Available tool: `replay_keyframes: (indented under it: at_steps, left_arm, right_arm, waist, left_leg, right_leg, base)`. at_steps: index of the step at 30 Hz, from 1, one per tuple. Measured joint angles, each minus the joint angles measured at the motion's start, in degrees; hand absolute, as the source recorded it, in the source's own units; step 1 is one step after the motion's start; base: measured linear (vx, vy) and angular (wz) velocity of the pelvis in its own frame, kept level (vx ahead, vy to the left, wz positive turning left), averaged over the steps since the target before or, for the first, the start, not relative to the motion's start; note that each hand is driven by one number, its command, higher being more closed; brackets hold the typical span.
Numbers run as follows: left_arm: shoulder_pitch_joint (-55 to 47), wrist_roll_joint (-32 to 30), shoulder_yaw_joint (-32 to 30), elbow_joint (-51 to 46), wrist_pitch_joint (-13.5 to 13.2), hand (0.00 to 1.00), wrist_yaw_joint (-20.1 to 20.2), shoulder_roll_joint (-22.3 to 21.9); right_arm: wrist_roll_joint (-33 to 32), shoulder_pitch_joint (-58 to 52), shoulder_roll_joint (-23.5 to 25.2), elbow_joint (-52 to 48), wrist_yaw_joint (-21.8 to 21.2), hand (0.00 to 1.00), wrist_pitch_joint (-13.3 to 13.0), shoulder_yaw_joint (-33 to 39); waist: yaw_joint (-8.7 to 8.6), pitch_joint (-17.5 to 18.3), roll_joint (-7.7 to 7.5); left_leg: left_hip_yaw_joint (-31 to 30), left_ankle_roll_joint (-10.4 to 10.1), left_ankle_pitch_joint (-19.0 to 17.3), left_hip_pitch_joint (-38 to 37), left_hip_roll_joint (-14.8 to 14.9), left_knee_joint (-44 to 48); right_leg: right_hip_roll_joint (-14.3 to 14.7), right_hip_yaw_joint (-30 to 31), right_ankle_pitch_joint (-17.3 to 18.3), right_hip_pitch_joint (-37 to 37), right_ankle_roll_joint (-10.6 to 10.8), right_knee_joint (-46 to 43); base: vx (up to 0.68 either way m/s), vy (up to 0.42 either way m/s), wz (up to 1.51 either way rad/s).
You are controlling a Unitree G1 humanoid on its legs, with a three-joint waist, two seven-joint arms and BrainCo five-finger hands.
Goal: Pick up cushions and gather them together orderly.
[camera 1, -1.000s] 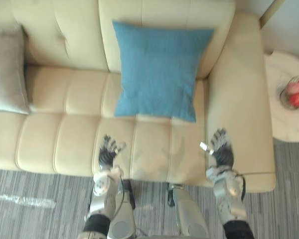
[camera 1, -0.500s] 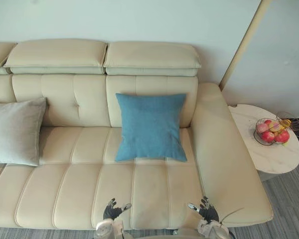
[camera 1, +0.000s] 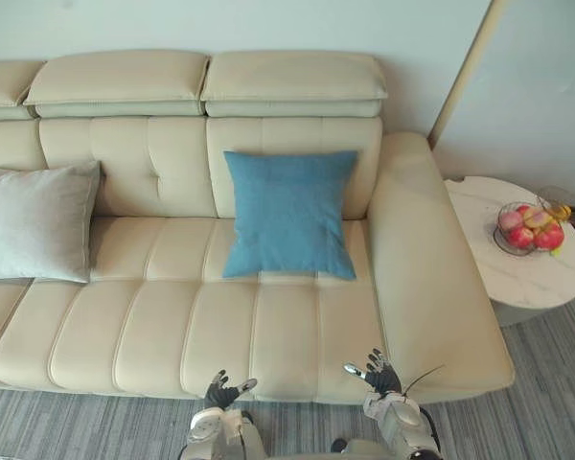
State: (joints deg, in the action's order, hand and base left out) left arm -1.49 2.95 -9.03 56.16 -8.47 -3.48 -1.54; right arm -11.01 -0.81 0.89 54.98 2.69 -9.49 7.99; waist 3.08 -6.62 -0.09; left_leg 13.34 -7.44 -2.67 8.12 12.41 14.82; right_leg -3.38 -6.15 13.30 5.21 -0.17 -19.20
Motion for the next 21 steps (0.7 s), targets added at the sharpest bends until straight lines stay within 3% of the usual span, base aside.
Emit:
replay_keyframes:
  at_steps: [2,5,6,7,8,11,12,21]
  left_arm:
    - [-0.12,0.02,-0.03,0.09,0.03,0.0,0.15,-0.23]
    - [-0.52,0.1,-0.22,0.19,0.05,0.0,0.39,-0.29]
    - [-0.6,0.13,-0.34,0.18,0.03,0.0,0.4,-0.32]
    - [-1.12,0.29,-0.58,0.42,0.07,0.0,0.42,-0.51]
    - [-2.0,0.64,-0.53,1.3,0.17,0.0,0.41,0.01]
    - [-2.08,0.69,0.46,3.05,0.38,0.0,0.41,2.75]
    - [-2.09,0.69,0.8,3.17,0.4,0.0,0.4,3.04]
    - [-2.69,0.58,3.33,7.9,0.5,0.0,1.37,4.6]
  right_arm:
    - [-0.06,-1.54,-1.21,0.17,0.09,0.0,0.06,0.83]
    - [-0.07,-2.75,-1.54,1.05,-0.07,0.0,0.62,1.79]
    - [-0.04,-2.72,-1.53,1.04,-0.19,0.0,0.7,2.32]
    - [-0.05,-2.6,-1.81,1.43,-0.36,0.0,1.02,3.42]
    - [0.12,-2.76,-1.77,3.04,-0.78,0.0,1.13,4.39]
    - [1.99,-2.66,-1.06,5.68,-1.49,0.0,1.23,7.26]
    - [2.07,-2.74,-1.19,6.03,-1.56,0.0,1.22,7.47]
    - [4.21,-3.12,-3.98,9.69,-1.53,0.0,2.11,9.9]
  waist:
    - [0.01,0.23,-0.04]
    - [-0.41,0.4,-0.02]
    - [-0.39,0.5,0.09]
    - [-0.52,1.53,0.98]
    - [-0.98,3.16,1.29]
    - [-1.32,4.44,-0.56]
    - [-1.32,4.44,-0.55]
    - [-2.23,5.23,1.53]
  left_leg:
    - [-1.57,1.94,-3.82,0.45,-0.56,6.32]
    - [-3.26,1.89,-8.3,-1.66,-1.74,13.72]
    - [-3.42,1.68,-8.89,-2.21,-1.82,13.68]
    - [-4.21,0.36,-9.83,-3.29,-2.79,9.82]
    - [-4.45,0.56,-10.35,-5.52,-3.99,2.41]
    - [-4.34,2.31,-7.63,-6.32,-6.78,-2.76]
    - [-4.37,2.32,-7.63,-6.29,-6.99,-2.7]
    - [-6.19,2.45,-6.64,-9.35,-8.11,-5.07]
  right_leg:
    - [-0.88,0.28,-0.75,0.7,0.03,-0.06]
    - [-2.68,1.32,-2.14,1.1,1.25,1.09]
    - [-2.75,1.63,-2.36,1.33,1.53,1.14]
    - [-2.75,2.18,-3.2,1.75,3.25,2.23]
    - [-2.88,2.11,-5.43,1.72,4.31,5.13]
    - [-4.48,2.27,-10.45,-1.04,5.08,12.07]
    - [-4.63,2.29,-10.85,-1.53,5.38,12.71]
    - [-4.57,1.31,-12.95,-5.42,6.28,16.91]
  base:
    - [-0.14,0.054,-0.03]
    - [-0.15,0.174,-0.01]
    - [-0.16,0.28,-0.09]
    - [-0.12,0.23,-0.09]
    - [-0.1,0.219,-0.03]
    - [-0.02,0.172,0.12]
    - [-0.06,0.14,0.04]
    - [0.02,0.007,0.04]
